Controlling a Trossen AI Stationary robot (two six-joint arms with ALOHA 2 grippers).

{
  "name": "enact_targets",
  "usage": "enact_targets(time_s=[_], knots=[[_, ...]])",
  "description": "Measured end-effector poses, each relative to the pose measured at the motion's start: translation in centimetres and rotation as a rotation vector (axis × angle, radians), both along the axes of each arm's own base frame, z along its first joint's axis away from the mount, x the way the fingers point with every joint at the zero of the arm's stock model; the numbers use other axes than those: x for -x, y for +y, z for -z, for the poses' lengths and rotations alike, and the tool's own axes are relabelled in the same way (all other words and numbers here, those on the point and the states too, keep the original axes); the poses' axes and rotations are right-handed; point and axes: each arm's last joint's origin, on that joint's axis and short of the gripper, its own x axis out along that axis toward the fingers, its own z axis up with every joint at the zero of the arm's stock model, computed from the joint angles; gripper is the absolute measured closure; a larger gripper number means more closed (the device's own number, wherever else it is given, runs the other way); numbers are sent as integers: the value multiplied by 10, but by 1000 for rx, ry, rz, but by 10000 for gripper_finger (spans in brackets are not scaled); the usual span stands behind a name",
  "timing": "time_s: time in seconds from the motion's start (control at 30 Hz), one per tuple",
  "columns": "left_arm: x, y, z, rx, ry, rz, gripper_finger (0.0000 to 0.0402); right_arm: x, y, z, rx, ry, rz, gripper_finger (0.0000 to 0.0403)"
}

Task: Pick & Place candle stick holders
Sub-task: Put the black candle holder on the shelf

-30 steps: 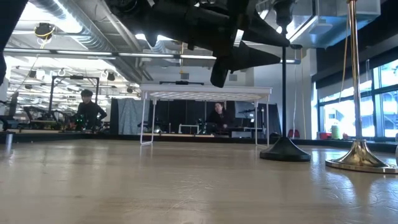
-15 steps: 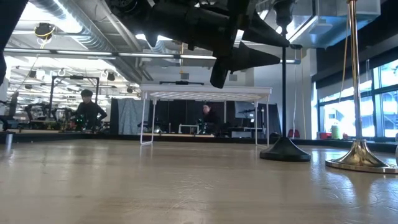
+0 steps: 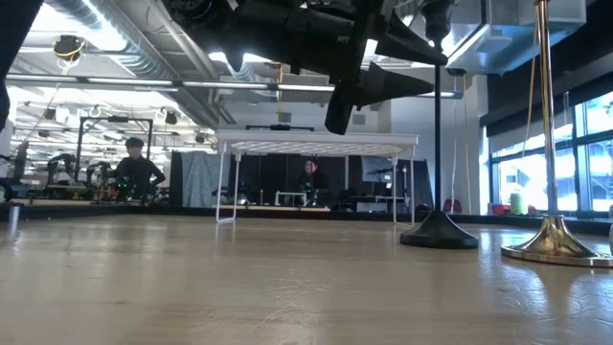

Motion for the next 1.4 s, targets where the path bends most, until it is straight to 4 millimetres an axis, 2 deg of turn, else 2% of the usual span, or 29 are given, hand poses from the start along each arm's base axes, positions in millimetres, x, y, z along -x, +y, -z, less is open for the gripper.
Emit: enact_targets(time_s=[0.9,1.13,1.4], knots=[[-1,0,-4,77,-36,-3,256,0,0,2,18,12,2,232],[-11,-8,13,101,-50,-43,256,0,0,2,19,12,2,232],[-20,-5,14,121,-43,-21,256,0,0,2,19,12,0,232]])
